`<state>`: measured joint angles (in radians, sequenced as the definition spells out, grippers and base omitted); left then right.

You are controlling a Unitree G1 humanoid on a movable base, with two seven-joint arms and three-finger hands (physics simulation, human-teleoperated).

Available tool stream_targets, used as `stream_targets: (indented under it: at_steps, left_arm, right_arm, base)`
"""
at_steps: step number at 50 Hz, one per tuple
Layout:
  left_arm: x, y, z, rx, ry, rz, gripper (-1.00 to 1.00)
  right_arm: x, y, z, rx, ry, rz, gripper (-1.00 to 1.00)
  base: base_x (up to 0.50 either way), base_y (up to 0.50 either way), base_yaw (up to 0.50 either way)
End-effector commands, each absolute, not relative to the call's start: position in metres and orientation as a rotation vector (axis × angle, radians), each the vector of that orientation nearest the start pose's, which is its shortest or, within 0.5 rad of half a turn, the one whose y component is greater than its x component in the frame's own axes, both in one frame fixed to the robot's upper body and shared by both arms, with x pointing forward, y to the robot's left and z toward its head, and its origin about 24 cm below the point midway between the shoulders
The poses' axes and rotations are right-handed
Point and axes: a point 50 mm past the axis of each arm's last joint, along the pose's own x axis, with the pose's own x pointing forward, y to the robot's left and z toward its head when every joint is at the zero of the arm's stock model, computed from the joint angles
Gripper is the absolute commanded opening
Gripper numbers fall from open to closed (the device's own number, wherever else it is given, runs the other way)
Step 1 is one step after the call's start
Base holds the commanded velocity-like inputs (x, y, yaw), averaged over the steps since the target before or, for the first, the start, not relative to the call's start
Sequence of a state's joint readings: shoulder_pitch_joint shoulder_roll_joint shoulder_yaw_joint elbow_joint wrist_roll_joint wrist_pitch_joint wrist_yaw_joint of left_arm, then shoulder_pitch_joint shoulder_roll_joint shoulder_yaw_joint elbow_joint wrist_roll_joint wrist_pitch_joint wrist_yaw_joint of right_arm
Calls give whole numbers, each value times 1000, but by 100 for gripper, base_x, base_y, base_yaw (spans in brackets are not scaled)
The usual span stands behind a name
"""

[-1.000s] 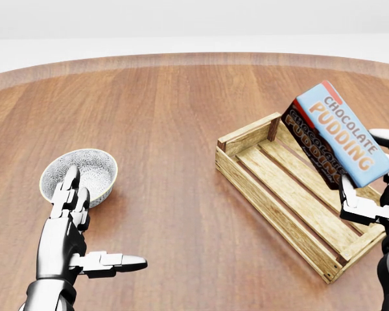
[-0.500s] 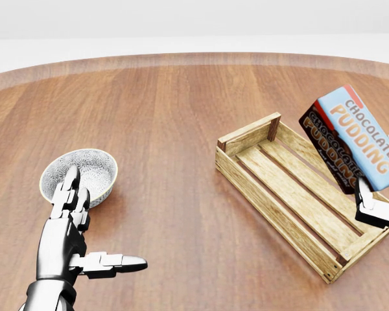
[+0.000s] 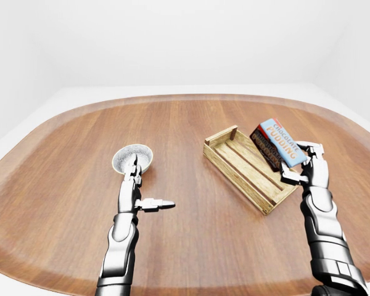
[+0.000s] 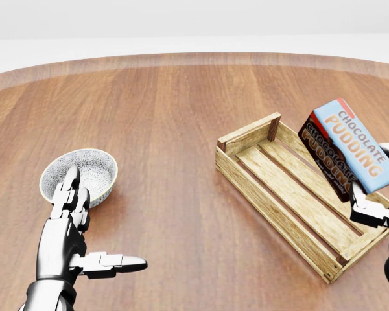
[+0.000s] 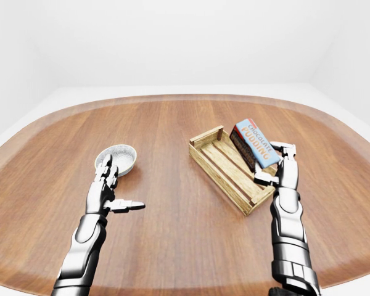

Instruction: Pick up the chocolate pudding and put it in the tray.

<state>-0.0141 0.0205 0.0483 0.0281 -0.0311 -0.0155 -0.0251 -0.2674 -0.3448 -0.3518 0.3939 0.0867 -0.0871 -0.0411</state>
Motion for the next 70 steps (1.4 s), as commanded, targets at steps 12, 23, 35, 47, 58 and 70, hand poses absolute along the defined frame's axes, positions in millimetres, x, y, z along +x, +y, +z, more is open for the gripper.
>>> stream_targets:
  at_steps: [12,23,35,47,58,70]
  left_arm:
    - [257,162,40,-14,4,14,100]
    - [256,162,40,-12,2,12,100]
    - [256,162,41,-10,2,10,100]
    - [256,162,40,-11,2,9,100]
    - [256,161,39,-10,3,9,100]
    - [257,162,41,-13,4,12,100]
  right_arm:
    - [317,-298,51,-145,120,-424,-100]
    - [329,-293,54,-160,138,-418,-100]
    - [343,-289,56,-179,194,-430,-100]
    - [353,-286,64,-194,200,-436,-100]
    - [357,-282,60,-217,240,-440,-100]
    - [360,-278,60,-247,258,-440,-100]
  base:
    - [0,0,0]
    - [0,0,0]
    - [0,0,0]
    - [0,0,0]
    - [0,0,0]
    - [0,0,0]
